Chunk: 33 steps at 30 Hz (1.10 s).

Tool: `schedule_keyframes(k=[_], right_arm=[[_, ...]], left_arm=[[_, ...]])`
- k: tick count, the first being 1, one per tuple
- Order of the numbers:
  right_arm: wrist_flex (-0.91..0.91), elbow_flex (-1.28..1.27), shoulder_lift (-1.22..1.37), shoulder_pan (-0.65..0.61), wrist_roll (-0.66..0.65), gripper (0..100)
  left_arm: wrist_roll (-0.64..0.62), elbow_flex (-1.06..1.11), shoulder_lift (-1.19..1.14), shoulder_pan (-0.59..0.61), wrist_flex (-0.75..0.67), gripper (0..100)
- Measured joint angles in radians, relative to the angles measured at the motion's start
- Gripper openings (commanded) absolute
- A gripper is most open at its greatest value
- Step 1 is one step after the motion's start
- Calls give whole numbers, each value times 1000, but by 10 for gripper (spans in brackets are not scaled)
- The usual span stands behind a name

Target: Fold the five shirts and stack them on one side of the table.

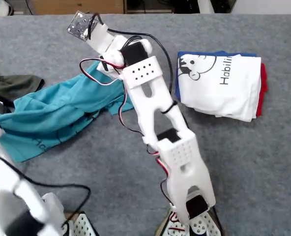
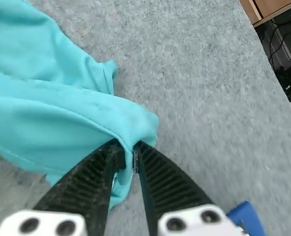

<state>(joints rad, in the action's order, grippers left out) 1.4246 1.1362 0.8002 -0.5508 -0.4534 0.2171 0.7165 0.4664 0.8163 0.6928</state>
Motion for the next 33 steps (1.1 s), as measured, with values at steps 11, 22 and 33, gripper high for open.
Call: schedule_keyframes(k=[11, 22, 33], right_arm=[[-44, 318, 281, 8, 124, 371], [180, 486, 301, 64, 135, 125], [230, 486, 370, 92, 143, 134]], left_arm=[[0, -224, -275, 0, 0, 19], [0, -227, -285, 43, 0, 19], [0, -227, -285, 52, 3, 19]])
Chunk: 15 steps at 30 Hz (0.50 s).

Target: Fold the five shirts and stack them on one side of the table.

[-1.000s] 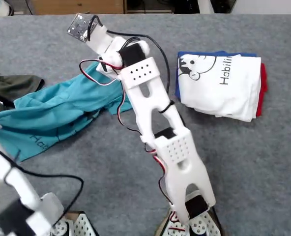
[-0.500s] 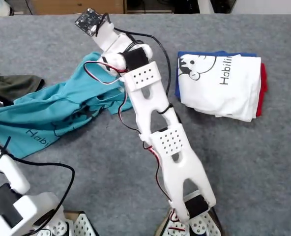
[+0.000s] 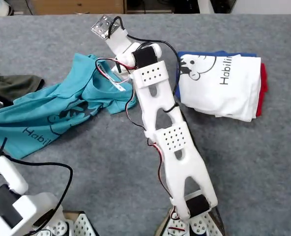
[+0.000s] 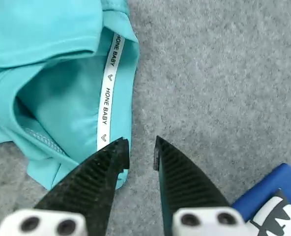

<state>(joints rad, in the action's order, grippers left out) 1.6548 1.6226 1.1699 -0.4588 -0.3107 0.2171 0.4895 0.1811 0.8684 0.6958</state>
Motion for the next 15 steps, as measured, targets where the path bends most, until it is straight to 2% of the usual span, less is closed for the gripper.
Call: schedule_keyframes(k=[12, 15], right_arm=[[95, -103, 138, -28, 0, 147], [112, -104, 164, -28, 2, 58]], left_arm=[[0, 0, 0, 0, 0, 19], [0, 9, 0, 0, 0, 19]])
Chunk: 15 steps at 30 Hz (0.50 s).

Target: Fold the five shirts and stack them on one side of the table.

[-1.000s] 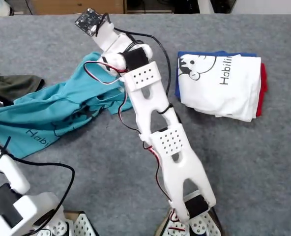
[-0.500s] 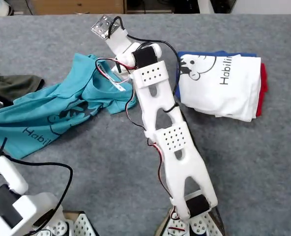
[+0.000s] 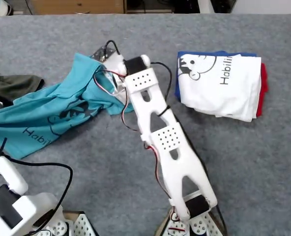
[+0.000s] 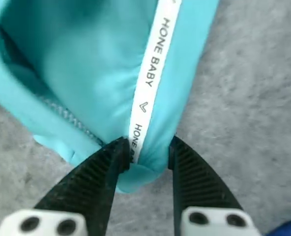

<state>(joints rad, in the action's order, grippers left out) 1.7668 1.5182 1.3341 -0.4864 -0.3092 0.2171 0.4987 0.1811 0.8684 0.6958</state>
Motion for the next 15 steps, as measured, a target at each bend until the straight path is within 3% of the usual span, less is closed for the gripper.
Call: schedule_keyframes(k=[2, 9, 15], right_arm=[[0, 0, 5, 0, 0, 0], [0, -29, -2, 11, 0, 1], [0, -325, -180, 64, 3, 1]], left_arm=[[0, 5, 0, 0, 0, 19], [0, 6, 0, 0, 0, 19], [0, 6, 0, 3, 0, 19]])
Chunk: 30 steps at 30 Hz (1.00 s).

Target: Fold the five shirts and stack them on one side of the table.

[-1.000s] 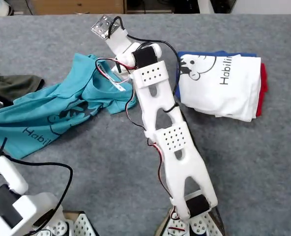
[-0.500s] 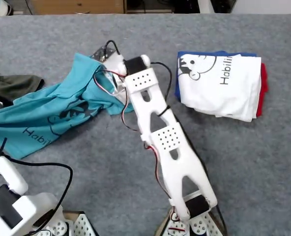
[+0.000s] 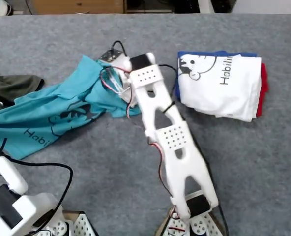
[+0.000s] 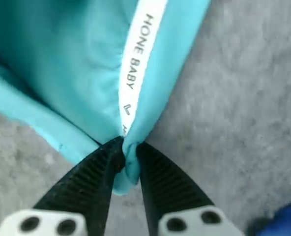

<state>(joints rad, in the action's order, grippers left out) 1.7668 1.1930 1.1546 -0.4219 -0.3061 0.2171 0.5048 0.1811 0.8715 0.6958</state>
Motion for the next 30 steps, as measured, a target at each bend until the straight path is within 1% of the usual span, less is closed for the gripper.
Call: schedule_keyframes(k=[3, 7, 13, 16, 18, 22, 24, 26, 30], right_arm=[[0, -224, -150, 34, -9, 1], [0, -505, -362, 81, -61, 2], [0, -830, -618, 153, -161, 2], [0, -936, -690, 190, -215, 3], [-12, -973, -717, 216, -235, 41], [-25, -979, -760, 232, -238, 195], [-25, -964, -776, 232, -239, 246], [-23, -934, -787, 212, -239, 251], [-23, -870, -790, 141, -239, 210]], left_arm=[[34, 0, 0, 0, 0, 19], [75, -3, 0, 0, 17, 19], [117, -124, 0, 0, 224, 19], [121, -176, 0, 0, 278, 19], [141, -192, 0, 0, 295, 19], [172, -192, 0, -5, 298, 19], [172, -192, 0, -8, 298, 19], [173, -192, 0, -8, 298, 19], [178, -192, 0, -11, 298, 19]])
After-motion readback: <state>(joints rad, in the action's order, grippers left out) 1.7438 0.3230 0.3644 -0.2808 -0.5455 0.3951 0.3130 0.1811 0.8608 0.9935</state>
